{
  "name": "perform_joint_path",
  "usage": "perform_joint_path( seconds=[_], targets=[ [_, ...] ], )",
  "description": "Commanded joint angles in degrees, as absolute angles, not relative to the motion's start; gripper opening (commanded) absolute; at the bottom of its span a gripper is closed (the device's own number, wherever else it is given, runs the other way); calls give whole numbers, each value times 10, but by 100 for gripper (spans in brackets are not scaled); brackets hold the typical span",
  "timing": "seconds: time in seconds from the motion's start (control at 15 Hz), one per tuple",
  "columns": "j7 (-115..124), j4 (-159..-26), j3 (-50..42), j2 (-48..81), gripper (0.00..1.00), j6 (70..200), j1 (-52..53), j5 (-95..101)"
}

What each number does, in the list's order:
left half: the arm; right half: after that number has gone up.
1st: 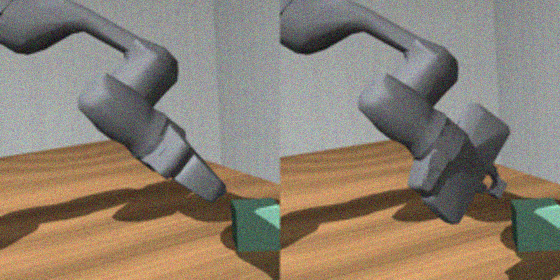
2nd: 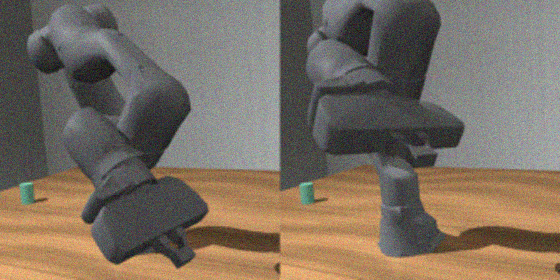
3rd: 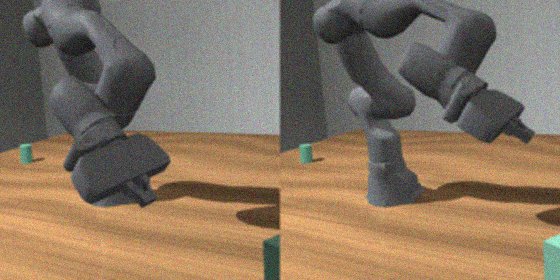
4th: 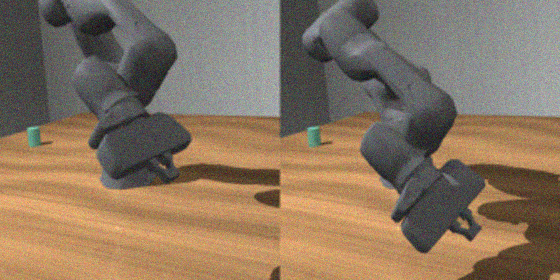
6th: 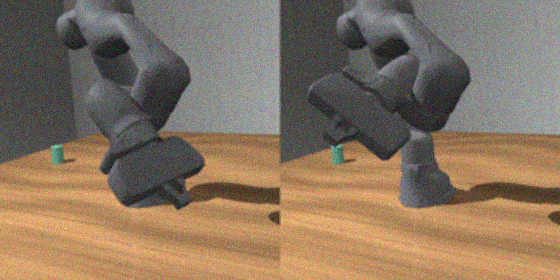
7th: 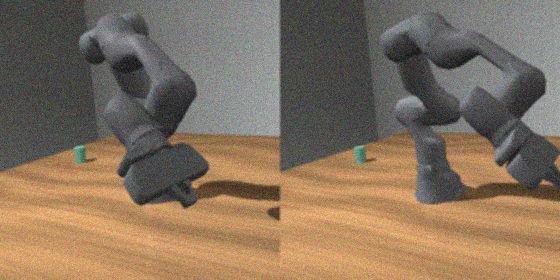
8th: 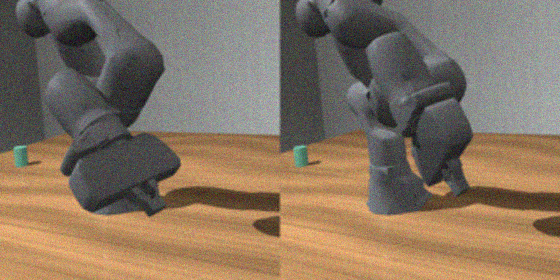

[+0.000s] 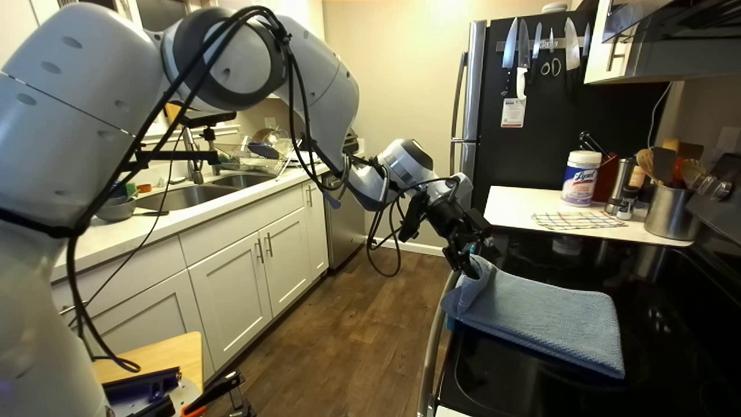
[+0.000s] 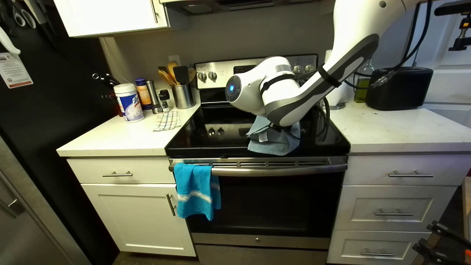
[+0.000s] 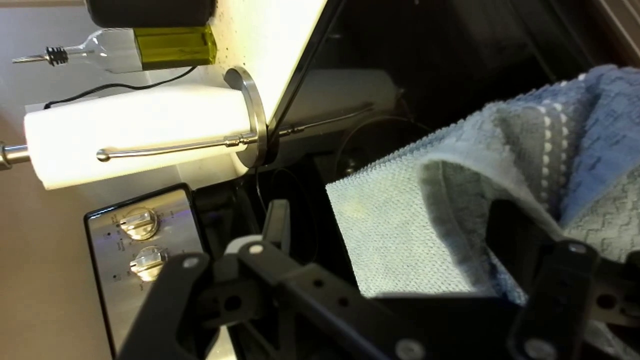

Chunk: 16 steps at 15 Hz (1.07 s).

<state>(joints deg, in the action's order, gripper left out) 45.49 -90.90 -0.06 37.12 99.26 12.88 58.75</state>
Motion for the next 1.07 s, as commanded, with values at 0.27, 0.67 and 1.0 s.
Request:
perform_joint_path(
  seconds=[0.27,0.67,1.0],
  targets=[
    [455,-955,27,354,100,1024,131,582],
    [453,-965,37,353,100,1036,132,578],
    [451,-960,37,356,100,1038,132,578]
  ],
)
